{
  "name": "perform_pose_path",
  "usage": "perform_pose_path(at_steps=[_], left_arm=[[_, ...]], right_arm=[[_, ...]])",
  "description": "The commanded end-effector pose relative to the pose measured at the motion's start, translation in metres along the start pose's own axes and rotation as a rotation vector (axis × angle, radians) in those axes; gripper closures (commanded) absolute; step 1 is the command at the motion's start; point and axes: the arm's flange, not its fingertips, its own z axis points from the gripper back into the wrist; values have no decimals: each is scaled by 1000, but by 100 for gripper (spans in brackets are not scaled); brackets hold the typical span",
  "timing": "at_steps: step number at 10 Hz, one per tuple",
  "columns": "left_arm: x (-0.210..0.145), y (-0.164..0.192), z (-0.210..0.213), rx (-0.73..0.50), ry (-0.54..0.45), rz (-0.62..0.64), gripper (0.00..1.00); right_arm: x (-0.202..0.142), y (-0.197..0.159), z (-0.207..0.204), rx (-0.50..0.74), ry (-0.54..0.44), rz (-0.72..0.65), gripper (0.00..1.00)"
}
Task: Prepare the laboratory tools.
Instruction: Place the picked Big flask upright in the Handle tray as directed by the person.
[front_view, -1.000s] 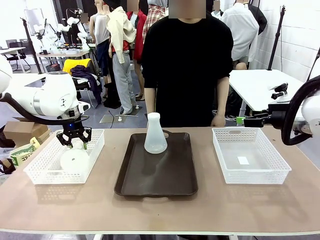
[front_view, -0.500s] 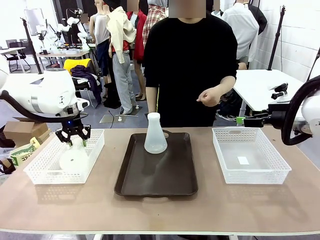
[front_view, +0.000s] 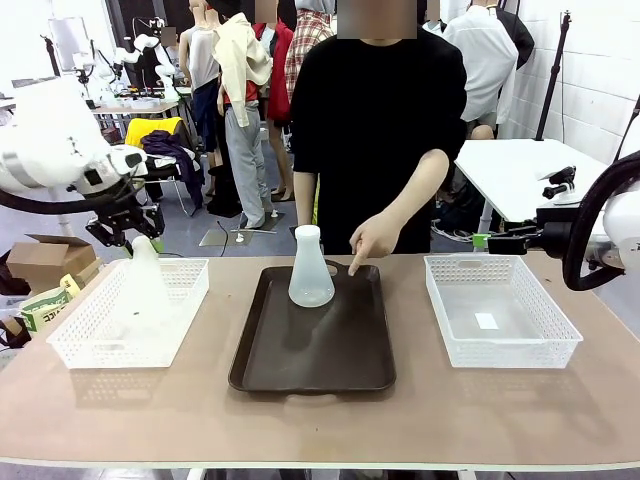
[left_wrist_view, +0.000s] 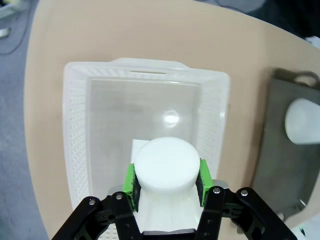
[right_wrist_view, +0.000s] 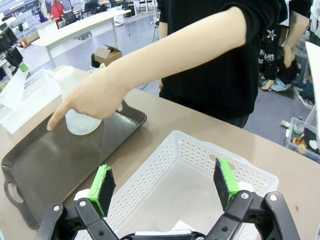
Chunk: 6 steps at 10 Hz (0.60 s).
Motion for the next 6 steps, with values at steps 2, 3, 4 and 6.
perform_pose_path(at_steps=[2,3,4,6], left_arm=[[-25,8,17,-128,-26,-72,100],[-28,7,25,-140,-29,-89,100],[-30,5,28,-142,-34,-97,100],[-31,4,30,-143,-41,-102,100]], right_arm=[[-1,1,0,-1,2,-9,0],[-1,1,0,-1,2,-9,0],[-1,1,0,-1,2,-9,0],[-1,1,0,-1,2,-9,0]])
